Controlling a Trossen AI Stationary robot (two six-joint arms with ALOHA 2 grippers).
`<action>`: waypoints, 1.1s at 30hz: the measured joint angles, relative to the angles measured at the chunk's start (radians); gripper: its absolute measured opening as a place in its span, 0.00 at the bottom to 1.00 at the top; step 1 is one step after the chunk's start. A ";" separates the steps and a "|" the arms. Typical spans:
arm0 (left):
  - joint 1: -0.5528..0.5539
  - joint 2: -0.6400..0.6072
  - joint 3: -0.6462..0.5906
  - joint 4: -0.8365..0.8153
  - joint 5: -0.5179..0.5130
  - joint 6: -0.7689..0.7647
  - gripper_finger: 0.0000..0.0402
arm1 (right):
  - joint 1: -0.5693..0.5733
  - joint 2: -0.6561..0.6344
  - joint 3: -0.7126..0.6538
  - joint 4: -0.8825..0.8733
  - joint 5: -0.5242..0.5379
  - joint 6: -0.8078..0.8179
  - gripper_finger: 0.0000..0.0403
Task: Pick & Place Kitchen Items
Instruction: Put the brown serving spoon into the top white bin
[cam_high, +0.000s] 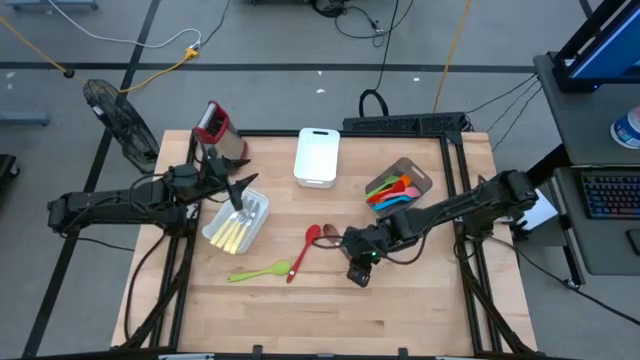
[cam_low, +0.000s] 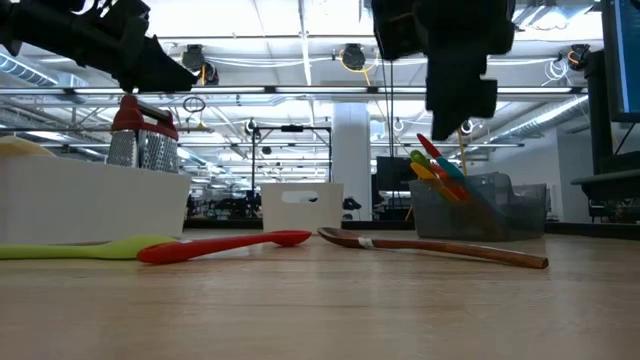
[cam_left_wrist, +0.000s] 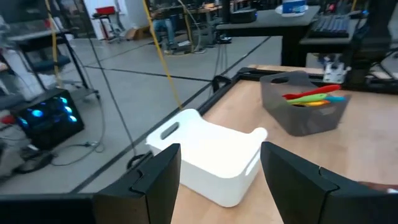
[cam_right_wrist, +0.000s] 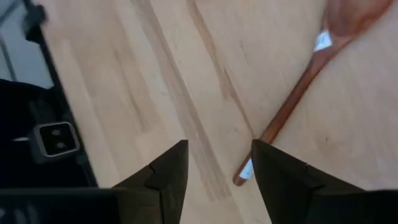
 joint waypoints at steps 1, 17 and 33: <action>0.000 0.000 0.000 0.000 -0.008 0.010 0.57 | 0.002 0.010 0.000 -0.002 -0.010 0.003 0.42; 0.000 0.000 0.000 0.007 -0.053 0.051 0.57 | -0.002 0.141 -0.002 0.020 -0.007 0.112 0.41; 0.000 0.000 0.000 0.007 -0.053 0.051 0.57 | 0.017 0.311 0.003 0.009 0.082 0.123 0.41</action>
